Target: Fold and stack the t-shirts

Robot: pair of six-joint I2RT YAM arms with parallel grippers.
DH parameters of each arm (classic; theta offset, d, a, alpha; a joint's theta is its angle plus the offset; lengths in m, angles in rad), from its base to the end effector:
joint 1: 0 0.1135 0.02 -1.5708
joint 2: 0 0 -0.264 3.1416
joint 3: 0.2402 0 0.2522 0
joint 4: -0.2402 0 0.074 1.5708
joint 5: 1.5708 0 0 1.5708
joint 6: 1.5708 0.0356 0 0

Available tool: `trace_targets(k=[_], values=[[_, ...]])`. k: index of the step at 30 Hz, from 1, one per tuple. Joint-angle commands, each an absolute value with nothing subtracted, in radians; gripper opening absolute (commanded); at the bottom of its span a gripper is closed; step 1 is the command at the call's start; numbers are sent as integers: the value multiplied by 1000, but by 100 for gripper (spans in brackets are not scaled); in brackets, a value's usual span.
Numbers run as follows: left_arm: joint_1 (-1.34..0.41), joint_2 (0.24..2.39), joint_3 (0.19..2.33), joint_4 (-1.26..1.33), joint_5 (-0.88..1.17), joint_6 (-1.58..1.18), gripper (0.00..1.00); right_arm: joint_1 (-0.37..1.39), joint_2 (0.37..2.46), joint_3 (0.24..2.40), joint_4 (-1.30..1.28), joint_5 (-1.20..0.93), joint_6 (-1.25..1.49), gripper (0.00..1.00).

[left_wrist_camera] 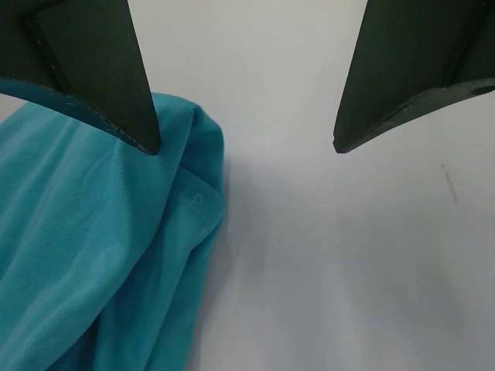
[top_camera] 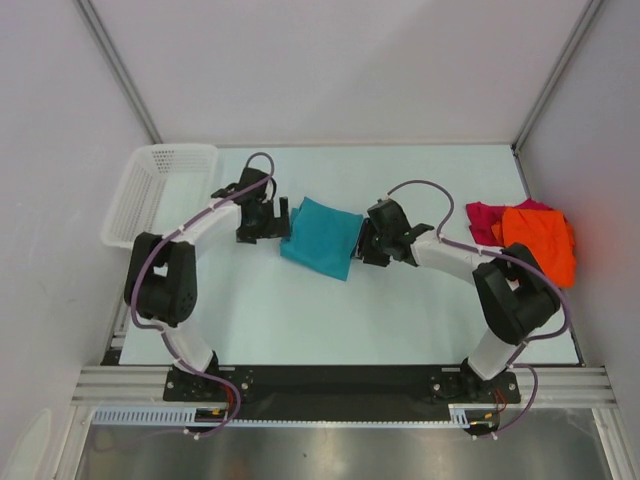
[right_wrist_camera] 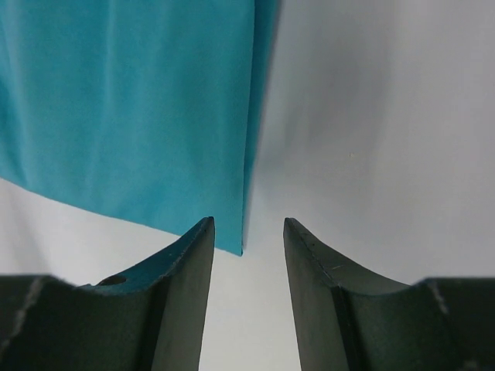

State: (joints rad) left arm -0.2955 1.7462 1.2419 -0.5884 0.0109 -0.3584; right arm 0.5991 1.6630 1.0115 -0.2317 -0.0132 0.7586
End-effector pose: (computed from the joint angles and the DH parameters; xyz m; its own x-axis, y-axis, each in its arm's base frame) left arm 0.3442 -0.1052 0.2103 -0.8992 -0.0929 -0.4275 -0.0207 0.9851 -0.1705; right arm 0.2847 0.1950 0.1909 -0.8558 0.2485 -0.4536 0.0248 0.8957 0.4440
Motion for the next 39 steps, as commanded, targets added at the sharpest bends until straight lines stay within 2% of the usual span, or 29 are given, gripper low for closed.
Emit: trace_targets(k=[1, 22, 39], values=[[-336, 1787, 1327, -543, 5, -397, 99, 578, 1706, 1034, -161, -77, 773, 47], [-345, 1897, 1342, -466, 18, -443, 100, 537, 1859, 1085, -107, -150, 796, 48], [-399, 1985, 1262, -348, 95, -505, 100, 529, 1869, 997, -26, -141, 847, 47]])
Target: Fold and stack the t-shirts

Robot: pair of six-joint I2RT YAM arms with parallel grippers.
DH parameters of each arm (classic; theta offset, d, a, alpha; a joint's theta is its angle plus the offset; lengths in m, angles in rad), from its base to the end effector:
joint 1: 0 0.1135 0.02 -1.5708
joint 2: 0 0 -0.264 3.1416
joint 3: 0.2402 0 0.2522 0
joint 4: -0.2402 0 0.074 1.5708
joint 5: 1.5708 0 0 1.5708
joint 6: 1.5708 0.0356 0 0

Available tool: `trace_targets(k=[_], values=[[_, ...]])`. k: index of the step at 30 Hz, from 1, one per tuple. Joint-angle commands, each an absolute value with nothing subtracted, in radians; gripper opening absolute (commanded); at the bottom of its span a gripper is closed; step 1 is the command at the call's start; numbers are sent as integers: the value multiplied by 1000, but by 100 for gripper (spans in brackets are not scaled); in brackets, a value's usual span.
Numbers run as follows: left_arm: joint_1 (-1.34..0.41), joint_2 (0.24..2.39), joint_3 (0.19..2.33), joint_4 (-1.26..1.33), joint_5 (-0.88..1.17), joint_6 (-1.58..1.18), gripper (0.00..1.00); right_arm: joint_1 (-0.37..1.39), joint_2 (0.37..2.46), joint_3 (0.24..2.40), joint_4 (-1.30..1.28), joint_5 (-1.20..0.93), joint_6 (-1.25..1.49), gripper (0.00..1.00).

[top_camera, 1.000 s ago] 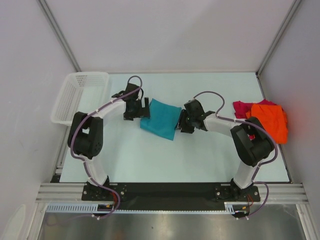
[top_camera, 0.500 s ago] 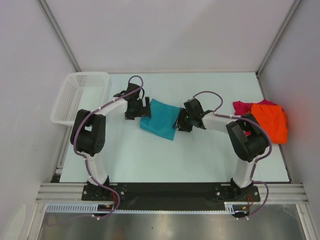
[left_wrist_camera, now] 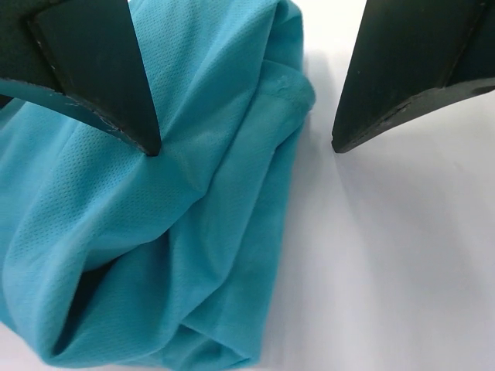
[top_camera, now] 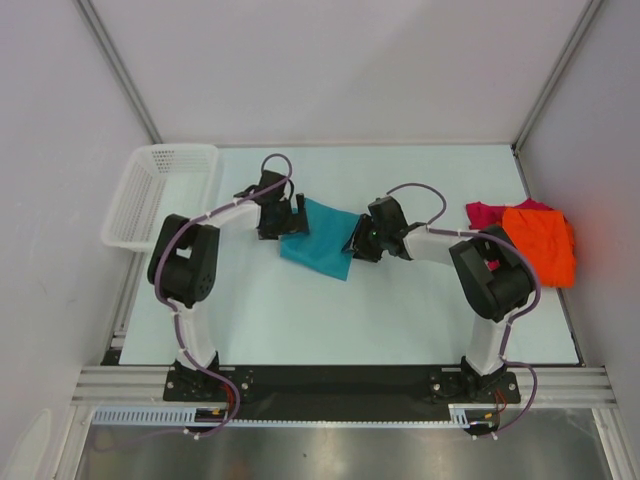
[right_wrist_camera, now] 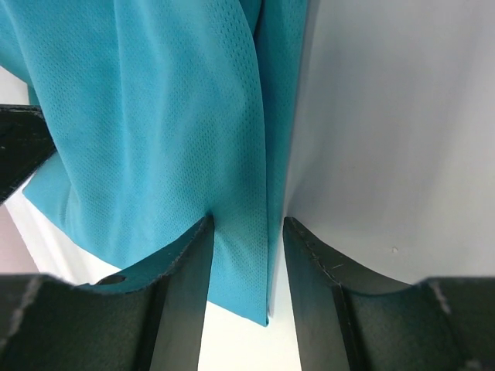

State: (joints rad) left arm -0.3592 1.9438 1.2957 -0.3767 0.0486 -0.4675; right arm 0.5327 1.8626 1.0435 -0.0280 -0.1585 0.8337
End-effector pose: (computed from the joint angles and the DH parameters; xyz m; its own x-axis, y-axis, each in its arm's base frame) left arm 0.3782 -0.1438 0.1657 -0.8831 -0.1492 -0.4448 -0.0260 0.9622 -0.2711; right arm 0.3239 0.1975 0.1466 -0.8719 0.3347 -0.3575 0.0804 0.8179 0.5698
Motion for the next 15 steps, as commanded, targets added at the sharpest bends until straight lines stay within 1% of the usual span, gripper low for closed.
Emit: trace_targets(k=[1, 15], values=[[-403, 1988, 1261, -348, 95, -508, 100, 528, 1862, 982, -22, -138, 848, 47], [-436, 1977, 1240, -324, 129, -529, 100, 561, 1833, 919, -17, -106, 861, 47]])
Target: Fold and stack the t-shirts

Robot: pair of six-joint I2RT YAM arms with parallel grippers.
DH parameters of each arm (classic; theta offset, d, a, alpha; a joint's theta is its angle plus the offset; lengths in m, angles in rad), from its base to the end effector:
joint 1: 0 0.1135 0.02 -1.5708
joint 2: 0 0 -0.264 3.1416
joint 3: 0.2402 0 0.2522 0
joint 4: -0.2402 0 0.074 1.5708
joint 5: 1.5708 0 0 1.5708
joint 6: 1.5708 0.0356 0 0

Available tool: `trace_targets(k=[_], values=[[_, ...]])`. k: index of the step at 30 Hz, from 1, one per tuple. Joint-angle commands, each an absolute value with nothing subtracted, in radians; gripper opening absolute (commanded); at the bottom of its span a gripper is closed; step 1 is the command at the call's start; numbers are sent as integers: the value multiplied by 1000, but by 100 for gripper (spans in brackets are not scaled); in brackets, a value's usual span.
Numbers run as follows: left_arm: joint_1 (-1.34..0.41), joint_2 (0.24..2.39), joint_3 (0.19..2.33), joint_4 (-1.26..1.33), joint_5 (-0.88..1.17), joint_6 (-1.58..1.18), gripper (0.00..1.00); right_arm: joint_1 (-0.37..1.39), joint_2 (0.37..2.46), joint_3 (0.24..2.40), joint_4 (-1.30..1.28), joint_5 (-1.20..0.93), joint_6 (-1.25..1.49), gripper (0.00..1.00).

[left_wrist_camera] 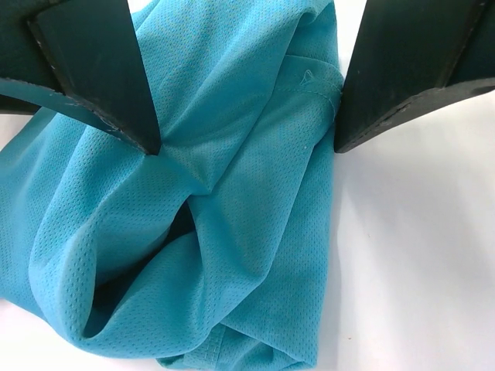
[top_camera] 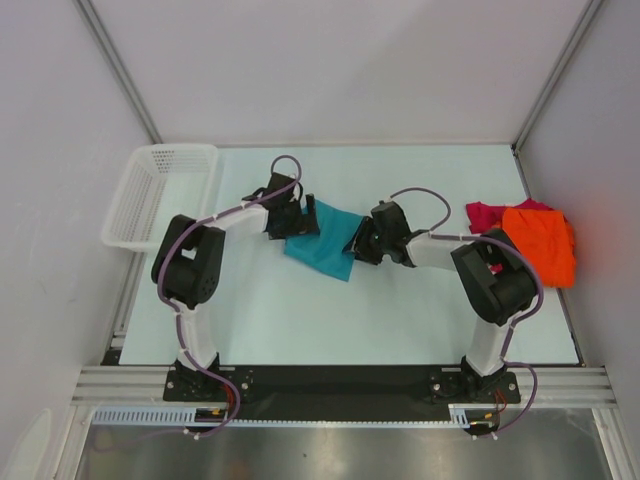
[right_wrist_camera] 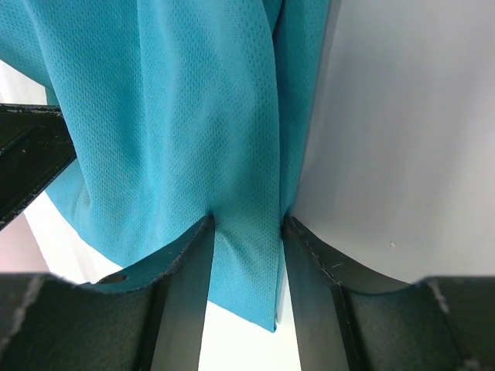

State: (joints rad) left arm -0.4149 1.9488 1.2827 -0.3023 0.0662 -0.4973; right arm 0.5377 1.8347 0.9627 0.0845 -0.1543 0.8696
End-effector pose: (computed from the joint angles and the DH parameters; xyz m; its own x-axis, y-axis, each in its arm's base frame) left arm 0.3735 -0.1671 0.1644 -0.8710 -0.1365 -0.4720 0.0239 0.9477 -0.3182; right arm 0.3145 0.1939 0.1420 -0.8505 0.3719 -0.3720 0.0784 0.7890 0.6094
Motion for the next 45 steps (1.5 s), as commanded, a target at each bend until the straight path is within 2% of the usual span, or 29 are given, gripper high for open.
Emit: trace_targets(k=[1, 4, 7, 8, 9, 10, 13, 14, 16, 18, 19, 21, 22, 32, 45], values=[[-436, 1976, 1238, -322, 135, -528, 100, 564, 1830, 919, -26, -101, 858, 47], [-436, 1970, 1223, -299, 173, -531, 94, 572, 1818, 910, -32, -98, 857, 47], [-436, 1965, 1194, -243, 230, -537, 72, 581, 1813, 890, -22, -94, 868, 47], [-436, 1967, 1184, -214, 268, -548, 52, 581, 1816, 884, -18, -94, 873, 47], [-436, 1968, 1171, -203, 287, -554, 39, 583, 1816, 877, -14, -98, 877, 47], [-436, 1968, 1164, -193, 296, -560, 31, 584, 1818, 865, -9, -101, 880, 47], [-437, 1959, 1141, -187, 304, -563, 21, 594, 1824, 850, 31, -101, 893, 47], [-437, 1953, 1134, -187, 302, -560, 12, 595, 1825, 848, 37, -100, 897, 47], [-437, 1933, 1118, -189, 287, -558, 4, 600, 1839, 847, 54, -104, 903, 45], [-436, 1918, 1109, -193, 285, -555, 3, 609, 1851, 853, 70, -116, 908, 39], [-436, 1914, 1108, -193, 285, -555, 2, 615, 1858, 854, 75, -117, 908, 29], [-436, 1910, 1108, -195, 296, -558, 1, 621, 1867, 859, 90, -123, 911, 18], [-437, 1905, 1106, -193, 298, -560, 0, 626, 1870, 862, 95, -126, 911, 1], [-437, 1881, 1058, -100, 394, -607, 0, 652, 1826, 859, 91, -45, 882, 0], [-448, 1803, 1210, -144, 477, -649, 0, 624, 1597, 1163, -400, 268, 684, 0]])
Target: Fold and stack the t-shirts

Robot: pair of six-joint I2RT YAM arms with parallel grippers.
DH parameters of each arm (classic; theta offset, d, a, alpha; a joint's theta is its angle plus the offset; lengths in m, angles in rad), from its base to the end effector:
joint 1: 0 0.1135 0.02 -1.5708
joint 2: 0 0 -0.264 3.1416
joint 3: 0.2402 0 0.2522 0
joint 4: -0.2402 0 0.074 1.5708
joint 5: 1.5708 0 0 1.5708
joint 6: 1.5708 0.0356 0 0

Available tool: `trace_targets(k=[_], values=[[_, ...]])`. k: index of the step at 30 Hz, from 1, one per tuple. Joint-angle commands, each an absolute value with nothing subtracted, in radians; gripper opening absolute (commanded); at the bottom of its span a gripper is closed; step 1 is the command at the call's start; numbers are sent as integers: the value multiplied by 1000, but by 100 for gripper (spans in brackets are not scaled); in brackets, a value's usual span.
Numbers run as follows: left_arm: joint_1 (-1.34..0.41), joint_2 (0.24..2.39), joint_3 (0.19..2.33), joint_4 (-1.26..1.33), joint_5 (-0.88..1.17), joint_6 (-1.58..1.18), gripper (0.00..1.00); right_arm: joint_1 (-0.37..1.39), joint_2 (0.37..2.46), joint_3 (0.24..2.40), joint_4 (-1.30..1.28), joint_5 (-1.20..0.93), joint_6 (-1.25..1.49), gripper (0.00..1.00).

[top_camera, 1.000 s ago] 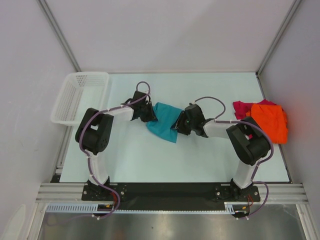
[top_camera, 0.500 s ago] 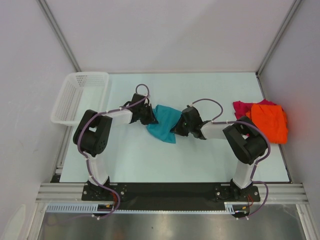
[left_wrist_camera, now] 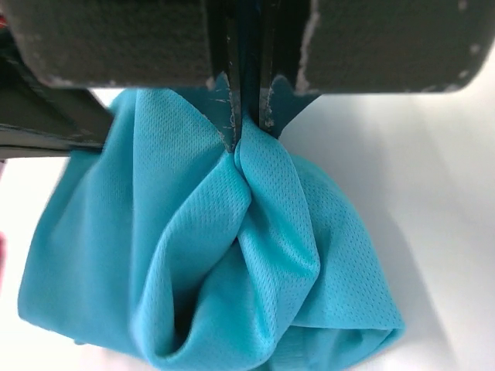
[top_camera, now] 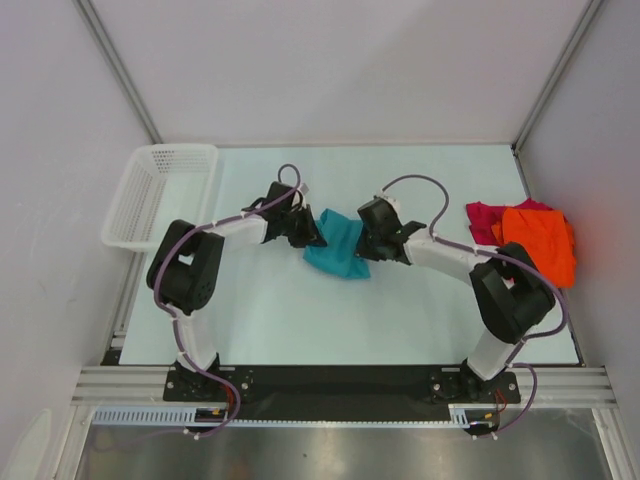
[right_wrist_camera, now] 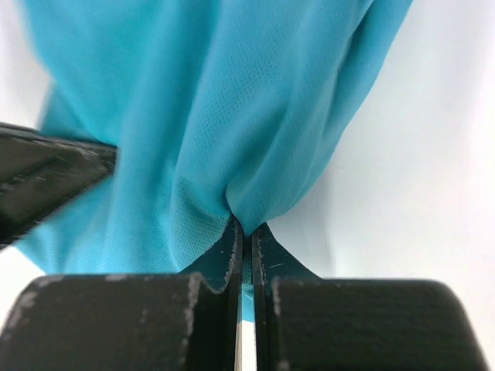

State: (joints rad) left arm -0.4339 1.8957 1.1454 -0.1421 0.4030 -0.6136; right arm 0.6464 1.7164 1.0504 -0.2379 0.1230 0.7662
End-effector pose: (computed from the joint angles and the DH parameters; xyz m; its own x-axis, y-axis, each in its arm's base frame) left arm 0.3492 -0.1772 0.1574 -0.9288 -0.1534 -0.3372 0.0920 0.7863 -0.6110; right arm 0.2865 0.2107 0.1846 -0.8244 0.2400 -0.5125 0.0479 0.9319 0.3594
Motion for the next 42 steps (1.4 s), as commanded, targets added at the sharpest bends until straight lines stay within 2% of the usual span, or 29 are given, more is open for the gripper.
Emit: trace_targets(k=[1, 9, 20, 36, 42], values=[[-452, 1796, 1222, -144, 480, -655, 0, 615, 1586, 1189, -419, 288, 680, 0], [-541, 1815, 1298, -120, 538, -712, 0, 595, 1508, 1299, -574, 383, 657, 0], [-709, 2003, 1485, -57, 586, -804, 0, 532, 1405, 1325, -745, 503, 629, 0], [-845, 2186, 1546, 305, 738, -1050, 0, 446, 1287, 1413, -1020, 683, 583, 0], [-929, 2325, 1684, 426, 758, -1164, 0, 382, 1281, 1450, -1115, 715, 549, 0]])
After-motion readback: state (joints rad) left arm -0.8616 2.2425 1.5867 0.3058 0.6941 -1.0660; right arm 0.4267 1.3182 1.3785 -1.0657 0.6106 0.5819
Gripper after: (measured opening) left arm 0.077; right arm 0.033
